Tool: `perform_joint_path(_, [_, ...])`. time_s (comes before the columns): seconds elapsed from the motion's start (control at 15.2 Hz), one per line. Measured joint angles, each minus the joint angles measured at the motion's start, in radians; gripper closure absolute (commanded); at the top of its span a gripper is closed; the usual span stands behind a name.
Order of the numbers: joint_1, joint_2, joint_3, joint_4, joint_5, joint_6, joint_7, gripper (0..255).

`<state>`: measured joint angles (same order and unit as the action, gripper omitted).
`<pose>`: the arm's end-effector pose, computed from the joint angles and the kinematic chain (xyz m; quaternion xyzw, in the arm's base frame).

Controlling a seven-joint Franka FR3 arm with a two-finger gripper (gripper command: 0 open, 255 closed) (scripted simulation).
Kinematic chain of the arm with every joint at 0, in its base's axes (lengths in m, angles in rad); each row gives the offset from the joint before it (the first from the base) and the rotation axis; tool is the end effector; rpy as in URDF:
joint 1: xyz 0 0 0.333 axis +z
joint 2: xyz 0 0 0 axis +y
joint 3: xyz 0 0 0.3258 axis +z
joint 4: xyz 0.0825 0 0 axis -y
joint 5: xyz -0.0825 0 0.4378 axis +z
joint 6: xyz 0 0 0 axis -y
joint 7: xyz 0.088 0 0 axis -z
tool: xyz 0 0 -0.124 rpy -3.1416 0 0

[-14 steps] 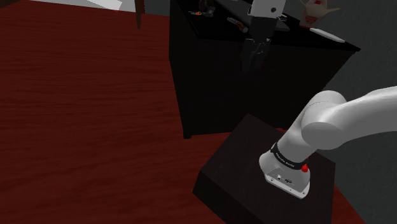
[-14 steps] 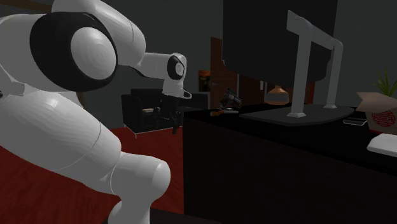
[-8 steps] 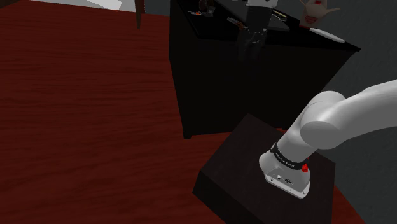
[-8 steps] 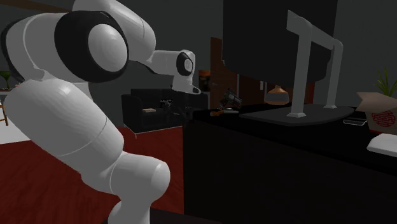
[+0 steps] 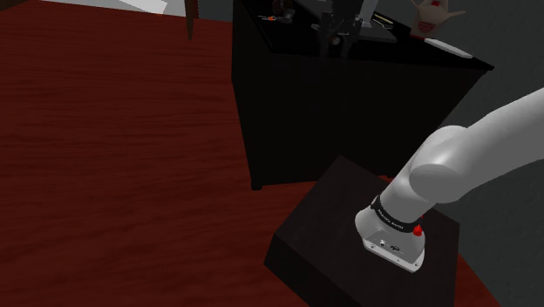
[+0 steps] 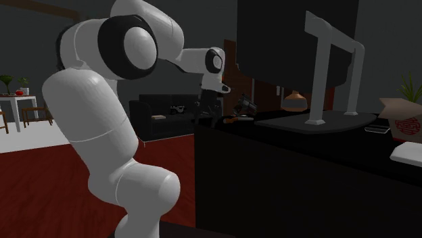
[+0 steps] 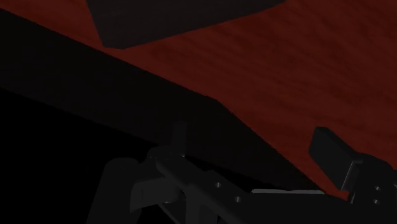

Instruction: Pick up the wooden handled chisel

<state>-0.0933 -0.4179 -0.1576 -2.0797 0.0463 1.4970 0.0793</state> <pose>0.4394 -0.1156 0.5678 -0.9828 0.1545 0.0799 0.0614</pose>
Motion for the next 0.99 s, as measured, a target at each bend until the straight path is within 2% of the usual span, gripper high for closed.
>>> perform_joint_path(0.13, [-0.014, 0.049, -0.011, 0.057, 0.033, -0.062, 0.002, 0])
perform_joint_path(0.2, [-0.022, 0.105, -0.021, 0.121, 0.051, -0.132, -0.004, 0])
perform_joint_path(0.26, [-0.033, 0.115, -0.023, 0.143, 0.03, -0.156, -0.001, 0])
perform_joint_path(0.46, [-0.06, 0.208, -0.053, 0.275, -0.008, -0.04, -0.009, 0])
perform_joint_path(0.79, [-0.084, 0.348, -0.07, 0.487, 0.001, -0.058, -0.017, 0])
perform_joint_path(0.99, [-0.098, 0.364, -0.063, 0.498, -0.002, -0.032, -0.021, 0])
